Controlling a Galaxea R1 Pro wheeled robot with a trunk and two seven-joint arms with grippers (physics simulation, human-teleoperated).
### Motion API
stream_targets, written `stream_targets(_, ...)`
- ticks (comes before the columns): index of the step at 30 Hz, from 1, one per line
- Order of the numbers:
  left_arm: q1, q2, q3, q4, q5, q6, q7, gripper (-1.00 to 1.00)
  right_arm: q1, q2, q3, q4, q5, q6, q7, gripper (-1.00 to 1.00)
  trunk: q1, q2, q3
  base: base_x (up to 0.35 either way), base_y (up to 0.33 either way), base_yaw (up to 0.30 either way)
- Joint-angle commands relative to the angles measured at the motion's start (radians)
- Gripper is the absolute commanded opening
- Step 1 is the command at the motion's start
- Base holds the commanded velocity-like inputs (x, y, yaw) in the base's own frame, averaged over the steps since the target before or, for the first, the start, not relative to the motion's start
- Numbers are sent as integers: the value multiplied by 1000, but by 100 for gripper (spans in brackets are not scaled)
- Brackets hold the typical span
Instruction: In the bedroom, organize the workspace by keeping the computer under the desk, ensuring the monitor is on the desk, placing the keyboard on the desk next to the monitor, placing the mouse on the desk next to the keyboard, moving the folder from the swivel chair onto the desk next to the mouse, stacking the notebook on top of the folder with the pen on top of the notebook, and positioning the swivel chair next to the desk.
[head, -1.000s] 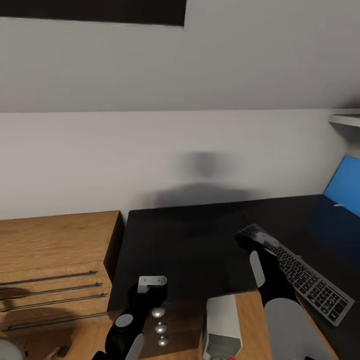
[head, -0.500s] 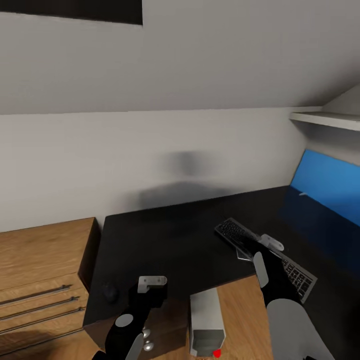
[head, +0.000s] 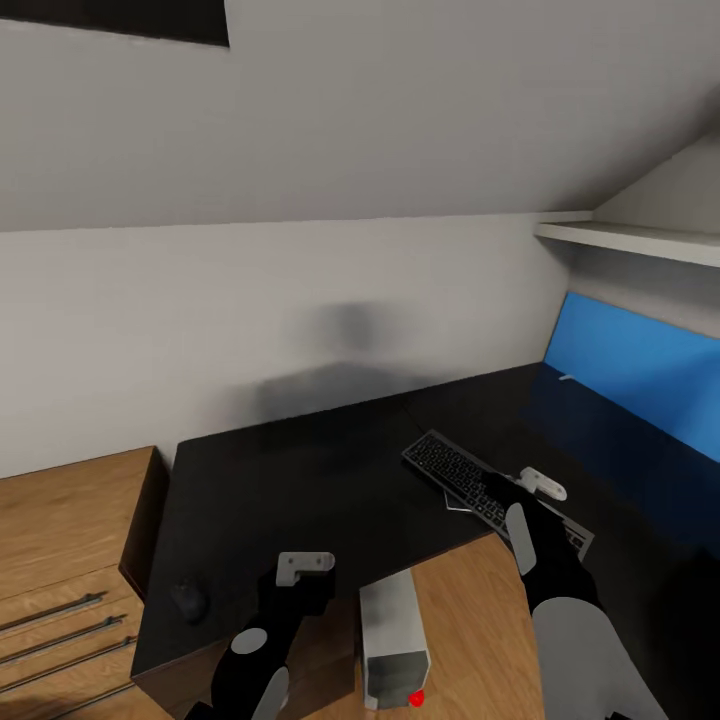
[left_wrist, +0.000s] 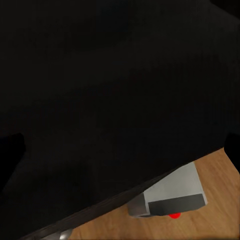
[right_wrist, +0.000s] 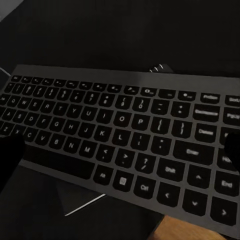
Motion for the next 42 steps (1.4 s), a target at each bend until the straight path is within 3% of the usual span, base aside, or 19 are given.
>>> stream_targets(1, -1, 0, -2, -1, 11, 3, 10, 100, -1, 1, -1, -2, -11, 3, -5, 100, 0, -1, -1, 0, 0, -4)
stream_targets(22, -1, 2, -2, -1, 10, 2, 10, 100, -1, 1, -1, -2, -11, 2, -2, 100, 0, -1, -1, 2, -6, 0)
stream_targets(42, -1, 2, 0, -1, 10, 3, 9, 100, -1, -1, 1, -2, -11, 2, 0, 100, 0, -1, -1, 173, -185, 0)
